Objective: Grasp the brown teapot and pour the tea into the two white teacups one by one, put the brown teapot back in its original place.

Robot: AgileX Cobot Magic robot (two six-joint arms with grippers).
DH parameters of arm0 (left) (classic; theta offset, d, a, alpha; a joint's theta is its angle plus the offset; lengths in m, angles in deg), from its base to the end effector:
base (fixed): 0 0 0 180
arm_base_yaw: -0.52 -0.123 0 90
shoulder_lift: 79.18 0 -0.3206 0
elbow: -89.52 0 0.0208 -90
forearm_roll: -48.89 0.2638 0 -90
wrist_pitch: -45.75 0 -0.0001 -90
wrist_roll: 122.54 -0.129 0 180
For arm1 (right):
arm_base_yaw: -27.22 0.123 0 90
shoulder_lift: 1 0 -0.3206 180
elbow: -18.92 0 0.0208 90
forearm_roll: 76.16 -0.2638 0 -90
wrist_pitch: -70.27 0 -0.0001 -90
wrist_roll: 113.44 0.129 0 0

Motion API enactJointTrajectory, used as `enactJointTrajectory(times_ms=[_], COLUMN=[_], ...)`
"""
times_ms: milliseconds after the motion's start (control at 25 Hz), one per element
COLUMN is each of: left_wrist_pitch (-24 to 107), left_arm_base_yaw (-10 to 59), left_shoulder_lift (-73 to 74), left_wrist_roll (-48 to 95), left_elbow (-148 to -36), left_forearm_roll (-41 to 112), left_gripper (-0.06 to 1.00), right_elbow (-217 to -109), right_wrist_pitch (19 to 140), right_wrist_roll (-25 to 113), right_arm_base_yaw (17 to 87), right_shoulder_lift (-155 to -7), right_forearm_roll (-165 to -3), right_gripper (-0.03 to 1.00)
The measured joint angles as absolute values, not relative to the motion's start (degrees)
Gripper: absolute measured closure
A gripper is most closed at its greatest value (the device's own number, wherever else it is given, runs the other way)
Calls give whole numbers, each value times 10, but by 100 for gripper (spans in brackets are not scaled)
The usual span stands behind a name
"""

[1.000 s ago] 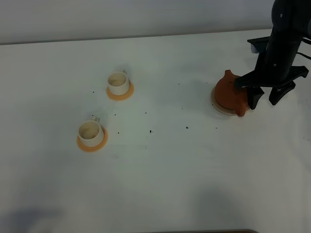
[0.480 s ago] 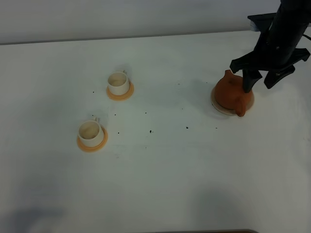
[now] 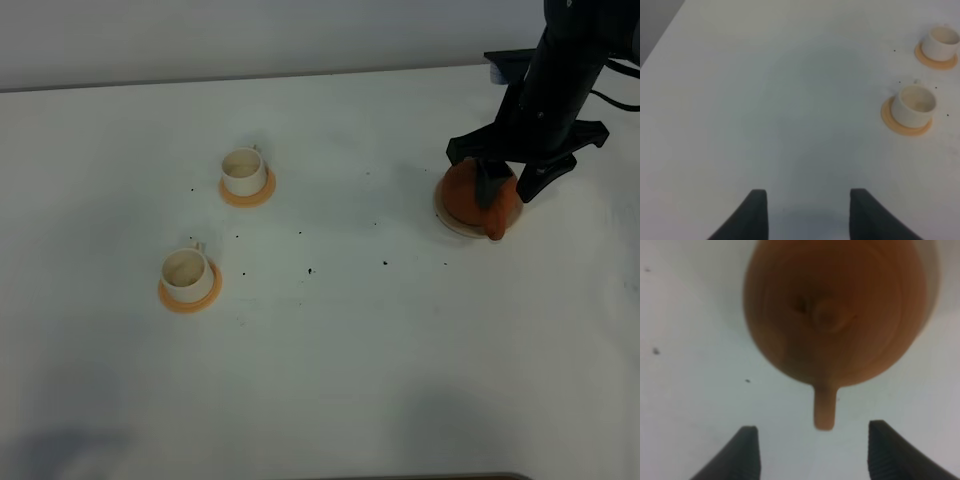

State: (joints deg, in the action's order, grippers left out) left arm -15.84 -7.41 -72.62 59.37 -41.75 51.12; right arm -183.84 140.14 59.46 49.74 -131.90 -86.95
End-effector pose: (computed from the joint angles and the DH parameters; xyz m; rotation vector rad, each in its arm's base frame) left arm 0.0009 0.0046 0.2686 -0.1776 2.0334 0.1123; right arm 0.4274 0.2018 0.1761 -0.7034 3.0380 0.2829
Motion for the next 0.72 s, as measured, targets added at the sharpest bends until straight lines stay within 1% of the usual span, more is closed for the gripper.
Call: enactJointTrajectory(times_ms=[720], left_wrist_pitch=[-158], left_arm_base_yaw=[-74], left_shoulder_lift=[-726], left_wrist_roll=[594], left_elbow=[-418], left_forearm_roll=[511], left_gripper=[56], right_elbow=[-1838], right_wrist_pitch=[1401], right_wrist_roll=[599], right_arm_base_yaw=[509], right_shoulder_lift=[-1337], right_forearm_roll=[-841], right_gripper=[51])
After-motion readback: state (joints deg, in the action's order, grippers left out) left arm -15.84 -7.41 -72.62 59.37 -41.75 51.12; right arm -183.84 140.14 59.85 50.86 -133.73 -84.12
